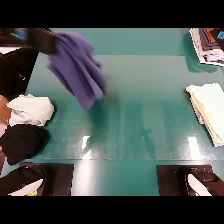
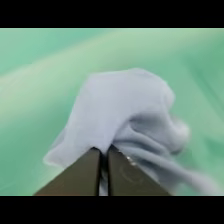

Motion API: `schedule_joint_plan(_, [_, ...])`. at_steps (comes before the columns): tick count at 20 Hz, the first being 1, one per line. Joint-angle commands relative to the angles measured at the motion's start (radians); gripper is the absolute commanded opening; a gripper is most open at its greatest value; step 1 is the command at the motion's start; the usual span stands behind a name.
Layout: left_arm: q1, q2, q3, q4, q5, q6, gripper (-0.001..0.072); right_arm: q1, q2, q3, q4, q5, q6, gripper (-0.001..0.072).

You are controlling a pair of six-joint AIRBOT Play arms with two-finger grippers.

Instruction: Fold the shirts.

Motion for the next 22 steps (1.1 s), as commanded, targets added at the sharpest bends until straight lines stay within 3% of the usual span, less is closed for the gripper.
schedule_joint_plan(1, [-0.264, -0.13, 0.014, -0.049, 0.006, 0.006, 0.0026, -0.001, 0.001, 0.024, 0.0, 0.005, 0.0, 0.0018])
schedule_joint_plan(3, [-0.35, -0.24, 0.014, -0.126, 0.111, 0.03, 0.0031, -0.001, 0.001, 0.024, 0.0, 0.012, 0.0, 0.0018])
schedule_joint_plan(5, [-0.377, -0.323, 0.014, -0.137, 0.196, 0.057, 0.0452, -0.001, 0.001, 0.024, 0.0, 0.028, 0.0, 0.0018])
schedule_joint_plan(8, [-0.294, -0.358, 0.014, -0.112, 0.175, 0.047, 0.0467, -0.001, 0.001, 0.024, -0.001, 0.055, 0.0, 0.0018])
schedule_joint_plan(12, [-0.03, -0.371, -0.012, -0.115, 0.107, -0.008, 0.0467, -0.001, 0.001, 0.024, 0.0, 0.055, 0.0, 0.0017])
schedule_joint_plan(16, [0.19, -0.393, -0.238, -0.256, 0.167, -0.02, 0.0467, -0.001, 0.0, 0.024, 0.0, 0.055, 0.0, 0.0018])
schedule_joint_plan(18, [0.245, -0.429, -0.356, -0.346, 0.226, -0.013, 0.0467, -0.001, 0.0, 0.024, 0.0, 0.055, 0.0, 0.0018])
schedule_joint_plan(22, [0.242, -0.544, -0.42, -0.468, 0.285, 0.087, 0.0467, -0.001, -0.002, 0.019, 0.0, 0.056, 0.0, 0.0017])
